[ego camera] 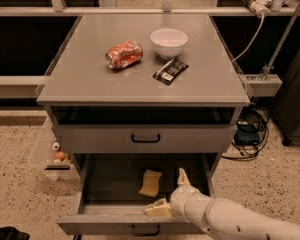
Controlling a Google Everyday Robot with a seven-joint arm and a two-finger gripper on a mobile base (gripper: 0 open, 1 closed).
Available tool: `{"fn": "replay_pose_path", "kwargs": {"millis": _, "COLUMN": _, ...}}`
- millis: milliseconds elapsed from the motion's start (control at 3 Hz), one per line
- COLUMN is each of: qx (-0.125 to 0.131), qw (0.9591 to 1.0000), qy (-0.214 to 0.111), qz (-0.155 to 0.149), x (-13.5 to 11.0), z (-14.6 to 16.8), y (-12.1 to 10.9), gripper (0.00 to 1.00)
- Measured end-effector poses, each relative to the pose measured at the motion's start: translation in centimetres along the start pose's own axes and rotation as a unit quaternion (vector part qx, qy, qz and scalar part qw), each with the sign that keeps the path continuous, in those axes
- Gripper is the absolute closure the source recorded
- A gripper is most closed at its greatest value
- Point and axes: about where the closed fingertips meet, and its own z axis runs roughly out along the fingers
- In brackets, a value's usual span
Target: Pick sponge from middle drawer and place on counter
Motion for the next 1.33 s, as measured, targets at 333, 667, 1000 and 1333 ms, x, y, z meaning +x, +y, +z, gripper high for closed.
{"fn": "replay_pose_path", "kwargs": {"millis": 333, "qx": -0.006, "qw": 1.0, "qy": 0.0, "qz": 0.007, "x": 0.3, "z": 2.5, "y": 0.1, "gripper": 0.0}}
{"fn": "replay_pose_path", "kwargs": {"millis": 667, "qx": -0.016, "qw": 0.9996, "qy": 0.0, "qz": 0.025, "x": 0.1, "z": 7.1, "y": 1.7, "gripper": 0.0}}
{"fn": "replay_pose_path", "kwargs": {"millis": 1000, "qx": -0.018, "qw": 0.9996, "qy": 0.0, "qz": 0.024, "x": 0.1, "z": 7.3, "y": 1.8, "gripper": 0.0}}
{"fn": "replay_pose_path", "kwargs": {"millis": 1333, "qx": -0.022, "qw": 0.9993, "qy": 0.008, "qz": 0.027, "x": 0.7, "z": 8.0, "y": 2.0, "gripper": 0.0}}
